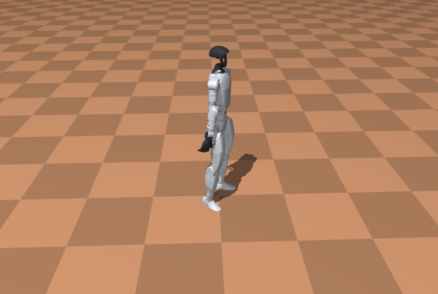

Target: Upper body actions

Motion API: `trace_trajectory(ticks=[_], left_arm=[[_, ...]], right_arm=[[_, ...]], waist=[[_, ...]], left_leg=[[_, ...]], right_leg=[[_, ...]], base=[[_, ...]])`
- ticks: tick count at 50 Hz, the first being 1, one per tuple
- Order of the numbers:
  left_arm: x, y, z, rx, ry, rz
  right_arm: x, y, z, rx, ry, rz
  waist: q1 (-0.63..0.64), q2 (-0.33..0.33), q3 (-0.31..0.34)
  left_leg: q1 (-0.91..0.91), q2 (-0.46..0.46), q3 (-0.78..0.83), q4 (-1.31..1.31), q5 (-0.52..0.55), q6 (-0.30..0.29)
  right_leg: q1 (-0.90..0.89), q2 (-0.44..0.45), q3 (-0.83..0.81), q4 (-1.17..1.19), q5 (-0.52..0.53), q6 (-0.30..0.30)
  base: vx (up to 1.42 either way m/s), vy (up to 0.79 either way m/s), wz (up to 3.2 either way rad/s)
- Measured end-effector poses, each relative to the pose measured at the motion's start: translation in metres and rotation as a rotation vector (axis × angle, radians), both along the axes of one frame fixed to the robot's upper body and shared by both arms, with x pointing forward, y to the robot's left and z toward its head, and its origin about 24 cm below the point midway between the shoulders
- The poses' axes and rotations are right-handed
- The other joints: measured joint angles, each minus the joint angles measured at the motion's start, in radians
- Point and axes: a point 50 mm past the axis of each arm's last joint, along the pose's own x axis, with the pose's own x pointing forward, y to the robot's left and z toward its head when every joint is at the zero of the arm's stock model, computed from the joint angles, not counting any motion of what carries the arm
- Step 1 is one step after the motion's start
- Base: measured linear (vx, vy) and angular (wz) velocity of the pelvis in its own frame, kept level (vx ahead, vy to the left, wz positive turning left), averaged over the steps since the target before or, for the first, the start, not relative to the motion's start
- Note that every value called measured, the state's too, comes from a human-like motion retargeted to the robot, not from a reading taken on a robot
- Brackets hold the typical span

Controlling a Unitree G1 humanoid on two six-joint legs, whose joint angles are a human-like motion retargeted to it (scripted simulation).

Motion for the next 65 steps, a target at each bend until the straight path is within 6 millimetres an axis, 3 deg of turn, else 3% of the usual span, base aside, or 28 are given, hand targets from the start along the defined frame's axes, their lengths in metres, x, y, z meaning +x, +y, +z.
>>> trace_trajectory(ticks=[27,33,36,39,45,47,50,53,56,60,63,65], left_arm=[[-0.001,-0.002,0.0,0.021,-0.001,0.004],[0.003,-0.002,-0.002,0.085,-0.04,0.01],[0.02,-0.003,-0.005,0.2,-0.147,0.045],[0.049,-0.003,-0.006,0.289,-0.3,0.165],[0.147,0.016,0.016,0.309,-0.749,0.446],[0.187,0.031,0.039,0.35,-0.941,0.472],[0.244,0.058,0.089,0.458,-1.229,0.426],[0.291,0.085,0.159,0.579,-1.528,0.327],[0.322,0.103,0.247,0.698,-1.846,0.243],[0.325,0.101,0.374,0.867,-2.279,0.122],[0.301,0.096,0.456,1.165,-2.562,0.075],[0.282,0.091,0.495,1.367,-2.715,0.115]], right_arm=[[0.002,-0.001,0.0,0.008,-0.005,0.017],[0.003,0.0,0.0,0.009,-0.005,0.026],[0.006,-0.001,-0.001,0.008,-0.01,0.03],[0.006,-0.001,-0.001,0.006,-0.016,0.03],[0.002,-0.002,0.0,0.003,-0.009,-0.013],[0.0,-0.001,0.0,0.005,0.0,-0.024],[0.0,-0.002,0.001,0.005,0.006,-0.02],[0.0,-0.003,0.001,0.007,0.008,0.006],[0.001,-0.003,0.0,0.01,0.006,0.032],[0.003,-0.005,0.0,0.01,0.006,0.06],[0.002,-0.009,0.001,-0.001,0.011,0.058],[0.0,-0.011,0.002,-0.006,0.021,0.045]], waist=[[-0.012,-0.001,-0.006],[0.048,0.001,-0.001],[-0.017,0.009,-0.007],[-0.018,0.011,-0.004],[0.009,0.004,-0.005],[0.012,0.002,-0.009],[0.006,0.005,-0.017],[-0.004,0.009,-0.026],[-0.011,0.013,-0.036],[-0.009,0.027,-0.064],[0.0,0.046,-0.1],[0.003,0.056,-0.119]], left_leg=[[-0.001,-0.006,-0.016,0.003,0.001,-0.004],[-0.008,0.002,0.052,0.005,0.014,0.01],[-0.001,-0.01,-0.01,0.0,0.0,0.005],[0.004,-0.012,-0.012,0.0,-0.002,0.006],[0.007,-0.018,-0.005,-0.001,-0.001,0.007],[0.006,-0.021,-0.01,0.0,0.0,0.007],[0.002,-0.024,-0.026,0.001,0.003,0.007],[0.0,-0.026,-0.041,0.002,0.005,0.007],[-0.003,-0.026,-0.049,0.003,0.006,0.007],[-0.011,-0.017,-0.036,0.002,0.002,0.005],[-0.024,-0.008,-0.012,0.002,-0.003,0.003],[-0.029,-0.004,0.002,0.002,-0.007,0.003]], right_leg=[[0.005,-0.002,-0.018,-0.005,0.0,-0.006],[-0.006,0.017,0.047,-0.006,0.009,-0.013],[-0.001,0.005,-0.015,-0.003,0.0,-0.009],[0.003,0.005,-0.017,-0.003,-0.001,-0.01],[0.008,0.006,-0.011,-0.003,-0.005,-0.015],[0.011,0.005,-0.015,-0.004,-0.007,-0.016],[0.016,0.002,-0.028,-0.006,-0.007,-0.015],[0.022,-0.001,-0.042,-0.008,-0.008,-0.013],[0.022,-0.003,-0.048,-0.008,-0.009,-0.012],[0.006,0.001,-0.036,-0.004,-0.01,-0.009],[-0.016,0.007,-0.011,0.0,-0.013,-0.006],[-0.026,0.01,0.003,0.002,-0.015,-0.005]], base=[[0.0,0.0,0.0],[0.04,0.01,-0.44],[0.01,0.0,0.82],[0.0,0.0,0.0],[0.0,0.0,0.0],[0.0,0.0,0.0],[0.02,0.05,0.26],[0.02,0.05,0.26],[0.0,0.02,0.06],[0.03,0.06,-0.18],[0.07,0.14,-0.41],[0.06,0.16,-0.33]])
